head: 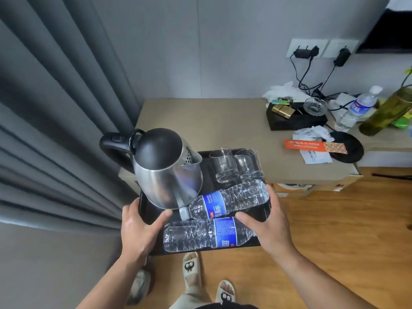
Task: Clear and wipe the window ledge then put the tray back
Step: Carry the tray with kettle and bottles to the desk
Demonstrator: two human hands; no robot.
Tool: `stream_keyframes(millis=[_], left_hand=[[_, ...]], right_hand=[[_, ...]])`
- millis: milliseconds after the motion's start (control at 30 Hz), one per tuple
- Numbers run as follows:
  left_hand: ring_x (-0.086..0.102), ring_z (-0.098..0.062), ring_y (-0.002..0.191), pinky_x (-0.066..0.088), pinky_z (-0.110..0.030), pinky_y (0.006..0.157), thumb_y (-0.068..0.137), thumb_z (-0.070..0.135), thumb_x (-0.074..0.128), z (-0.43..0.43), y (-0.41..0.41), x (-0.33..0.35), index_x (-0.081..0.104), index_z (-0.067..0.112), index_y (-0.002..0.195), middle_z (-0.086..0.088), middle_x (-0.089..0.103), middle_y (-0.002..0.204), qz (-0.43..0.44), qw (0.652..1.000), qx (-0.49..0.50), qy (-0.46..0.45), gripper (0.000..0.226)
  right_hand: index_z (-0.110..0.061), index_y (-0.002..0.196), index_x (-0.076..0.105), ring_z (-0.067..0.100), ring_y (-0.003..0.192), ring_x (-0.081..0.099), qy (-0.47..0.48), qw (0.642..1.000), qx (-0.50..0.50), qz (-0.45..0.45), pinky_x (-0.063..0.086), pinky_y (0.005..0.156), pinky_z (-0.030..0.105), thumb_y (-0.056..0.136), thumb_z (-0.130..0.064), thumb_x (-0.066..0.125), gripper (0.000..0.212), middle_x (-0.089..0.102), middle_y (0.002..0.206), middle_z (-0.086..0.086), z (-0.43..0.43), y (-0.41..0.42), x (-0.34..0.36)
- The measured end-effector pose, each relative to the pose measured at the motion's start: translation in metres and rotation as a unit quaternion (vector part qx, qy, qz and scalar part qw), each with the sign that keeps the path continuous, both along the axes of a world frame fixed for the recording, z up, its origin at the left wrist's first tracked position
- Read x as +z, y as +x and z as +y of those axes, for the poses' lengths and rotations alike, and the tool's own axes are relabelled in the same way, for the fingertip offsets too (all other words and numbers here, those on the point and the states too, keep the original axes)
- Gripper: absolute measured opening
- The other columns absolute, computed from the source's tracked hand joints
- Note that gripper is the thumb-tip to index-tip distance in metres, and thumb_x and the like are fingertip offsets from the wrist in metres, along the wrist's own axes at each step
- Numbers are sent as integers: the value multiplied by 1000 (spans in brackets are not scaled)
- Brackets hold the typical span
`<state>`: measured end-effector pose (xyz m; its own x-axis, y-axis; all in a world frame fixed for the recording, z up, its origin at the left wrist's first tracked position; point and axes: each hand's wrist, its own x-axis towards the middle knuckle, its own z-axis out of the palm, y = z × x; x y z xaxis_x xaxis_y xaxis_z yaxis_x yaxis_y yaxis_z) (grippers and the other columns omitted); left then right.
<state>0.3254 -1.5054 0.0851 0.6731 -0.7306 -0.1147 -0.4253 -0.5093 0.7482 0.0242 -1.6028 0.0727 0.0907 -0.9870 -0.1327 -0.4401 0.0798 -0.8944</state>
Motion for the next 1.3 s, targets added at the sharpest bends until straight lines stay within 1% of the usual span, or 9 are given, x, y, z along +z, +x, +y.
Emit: stream_keyframes(millis=[200,333,467,633,700,800,867,1167,1300], left_hand=[[51,-19,109,38,-32,95,50,82,62,-64,27,-7,56,10,135,-2,48,116,8,1000,-17,-9,112],[52,-29,124,39,-39,105,50,82,62,-102,50,-21,52,9,140,-8,50,128,13,1000,-27,-3,117],[52,-30,123,41,-43,106,50,83,62,-140,74,-38,51,9,141,-4,49,124,16,999,-38,8,118],[51,-35,129,41,-50,108,54,76,71,-184,102,-66,44,8,147,-13,49,137,6,998,-53,37,118],[49,-36,130,41,-53,108,50,84,66,-200,112,-78,41,9,149,-13,46,140,7,997,-58,52,126],[47,-36,131,41,-53,108,55,87,72,-221,123,-97,40,9,148,-13,45,141,7,997,-61,51,126],[46,-36,131,41,-54,108,58,74,75,-232,129,-110,41,8,148,-14,44,141,9,997,-57,53,117],[49,-34,123,44,-48,100,57,75,83,-261,151,-150,43,8,145,-13,45,136,-15,996,-55,70,117],[51,-37,119,46,-52,96,52,87,58,-268,158,-160,45,10,142,-13,47,131,-30,995,-48,87,120]], right_hand=[[-39,154,31,12,139,46,-3,1000,-27,0,40,116,48,46,-90,75,127,50,148,-10,-51,28,-10],[-37,153,35,13,139,46,1,999,-47,1,42,114,50,49,-87,77,123,50,148,-10,-84,48,-22],[-39,153,36,14,138,47,19,998,-54,1,44,113,51,51,-86,79,120,50,146,-9,-117,71,-41],[-39,151,39,16,137,46,19,997,-72,-3,43,113,51,49,-88,76,119,51,143,-12,-156,100,-70],[-37,152,38,14,139,44,21,997,-78,-1,41,115,51,48,-90,75,122,50,145,-13,-170,111,-80],[-38,152,38,13,140,43,24,996,-81,2,40,116,50,52,-77,82,117,48,145,-13,-190,125,-98],[-40,152,37,12,140,42,28,996,-85,2,39,117,49,53,-71,82,113,46,145,-17,-201,133,-108],[-50,148,36,14,137,45,42,995,-91,-2,45,112,52,55,-67,83,106,47,141,-18,-227,158,-142],[-48,147,39,15,135,47,32,995,-90,-3,47,109,53,57,-65,84,103,50,139,-18,-234,163,-147]])
